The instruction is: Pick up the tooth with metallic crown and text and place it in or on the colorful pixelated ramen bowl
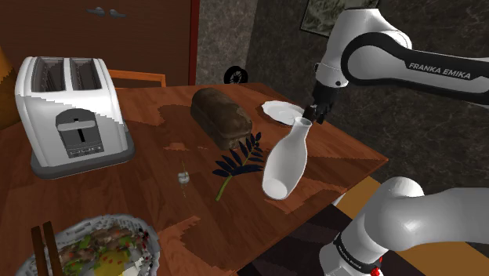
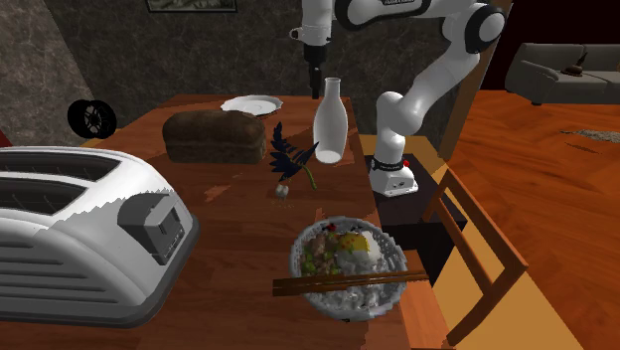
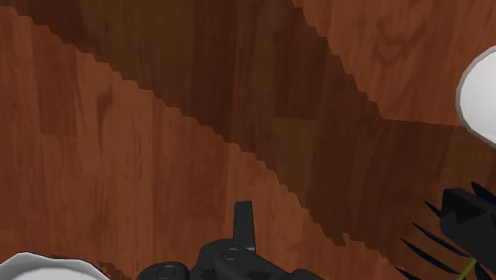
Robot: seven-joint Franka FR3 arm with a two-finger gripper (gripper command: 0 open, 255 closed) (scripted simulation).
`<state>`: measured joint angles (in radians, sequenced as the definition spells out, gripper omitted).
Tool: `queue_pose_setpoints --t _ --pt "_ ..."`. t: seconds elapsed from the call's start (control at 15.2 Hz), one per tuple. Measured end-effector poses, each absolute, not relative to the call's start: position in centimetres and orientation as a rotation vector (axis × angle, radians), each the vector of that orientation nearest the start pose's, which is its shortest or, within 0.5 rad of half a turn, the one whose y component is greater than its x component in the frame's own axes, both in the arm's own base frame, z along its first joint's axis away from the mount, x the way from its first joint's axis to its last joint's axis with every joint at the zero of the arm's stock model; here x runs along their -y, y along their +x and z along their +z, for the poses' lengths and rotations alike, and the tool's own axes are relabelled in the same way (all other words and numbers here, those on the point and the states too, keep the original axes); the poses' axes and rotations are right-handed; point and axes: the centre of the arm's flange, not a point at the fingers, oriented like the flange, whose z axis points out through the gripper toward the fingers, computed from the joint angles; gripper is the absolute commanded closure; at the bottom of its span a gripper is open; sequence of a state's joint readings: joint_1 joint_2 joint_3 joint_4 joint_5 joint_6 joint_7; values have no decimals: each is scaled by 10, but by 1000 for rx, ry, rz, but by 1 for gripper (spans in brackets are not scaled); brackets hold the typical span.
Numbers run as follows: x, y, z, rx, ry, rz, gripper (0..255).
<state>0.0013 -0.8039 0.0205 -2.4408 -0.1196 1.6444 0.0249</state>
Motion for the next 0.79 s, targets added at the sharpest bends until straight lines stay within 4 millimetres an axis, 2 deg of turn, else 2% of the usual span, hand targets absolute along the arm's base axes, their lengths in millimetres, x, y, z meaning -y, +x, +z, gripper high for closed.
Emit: queue_pose_setpoints --t 0.07,0.2,0.79 --pt "4 307 563 -2 -3275 -17 0" --pt "-10 311 559 -13 -3267 -19 0" --pt "-113 339 536 -105 -3203 -35 0"
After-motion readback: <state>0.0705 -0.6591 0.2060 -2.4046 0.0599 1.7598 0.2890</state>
